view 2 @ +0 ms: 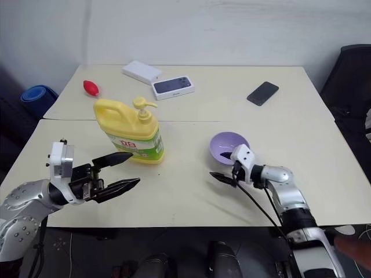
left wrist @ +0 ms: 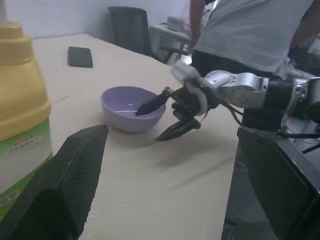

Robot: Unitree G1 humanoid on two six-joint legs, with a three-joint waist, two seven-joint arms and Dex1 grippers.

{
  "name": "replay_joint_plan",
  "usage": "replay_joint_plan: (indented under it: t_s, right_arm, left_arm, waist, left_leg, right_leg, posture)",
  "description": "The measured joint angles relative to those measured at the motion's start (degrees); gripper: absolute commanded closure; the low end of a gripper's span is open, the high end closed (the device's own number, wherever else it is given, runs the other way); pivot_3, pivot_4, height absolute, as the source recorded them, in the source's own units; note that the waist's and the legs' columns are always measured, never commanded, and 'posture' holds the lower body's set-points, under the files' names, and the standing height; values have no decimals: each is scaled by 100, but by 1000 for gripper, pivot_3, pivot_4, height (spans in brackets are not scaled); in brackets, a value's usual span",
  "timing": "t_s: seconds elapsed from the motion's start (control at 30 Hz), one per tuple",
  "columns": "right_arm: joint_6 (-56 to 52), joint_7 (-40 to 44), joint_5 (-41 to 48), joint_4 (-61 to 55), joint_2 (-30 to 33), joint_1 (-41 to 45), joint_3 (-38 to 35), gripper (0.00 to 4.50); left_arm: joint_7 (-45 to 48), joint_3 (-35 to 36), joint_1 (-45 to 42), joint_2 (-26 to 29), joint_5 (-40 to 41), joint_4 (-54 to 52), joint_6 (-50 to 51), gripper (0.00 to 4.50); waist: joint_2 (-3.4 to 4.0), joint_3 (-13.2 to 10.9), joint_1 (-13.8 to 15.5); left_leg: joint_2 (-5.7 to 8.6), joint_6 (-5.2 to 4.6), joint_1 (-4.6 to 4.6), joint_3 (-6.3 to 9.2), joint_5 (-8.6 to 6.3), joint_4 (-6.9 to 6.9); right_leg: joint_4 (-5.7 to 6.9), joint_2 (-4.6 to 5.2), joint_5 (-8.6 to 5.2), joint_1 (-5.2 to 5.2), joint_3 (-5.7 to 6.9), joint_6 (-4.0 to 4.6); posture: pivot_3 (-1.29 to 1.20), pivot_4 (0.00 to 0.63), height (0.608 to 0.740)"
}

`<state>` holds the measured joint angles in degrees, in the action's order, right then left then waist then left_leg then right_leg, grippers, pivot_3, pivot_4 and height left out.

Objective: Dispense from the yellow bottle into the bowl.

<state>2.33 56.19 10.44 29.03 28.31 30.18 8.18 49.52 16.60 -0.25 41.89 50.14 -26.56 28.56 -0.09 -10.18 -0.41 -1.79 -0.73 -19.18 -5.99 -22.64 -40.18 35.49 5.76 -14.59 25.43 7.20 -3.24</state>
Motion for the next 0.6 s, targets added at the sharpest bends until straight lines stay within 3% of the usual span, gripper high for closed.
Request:
replay_joint_plan:
  t_s: [0.13,0.6]
  right_arm:
    - [129,-36,-275,531,-114,396,53,1265]
    - [622,-9,-479,1176,-209,715,27,1281]
  left_arm:
    - [35,72,39,74,9,-12,88,0]
    - [-21,136,13,73,-32,-30,94,0]
  waist:
    - [0,0,-5]
    - [0,0,-60]
  left_leg:
    - [-3,3,0,2,1,0]
    - [-6,7,-1,4,4,0]
  right_leg:
    - [-2,-4,0,0,0,1]
    - [-1,2,0,0,-2,1]
  posture:
    - [0,150,740]
    - [0,150,740]
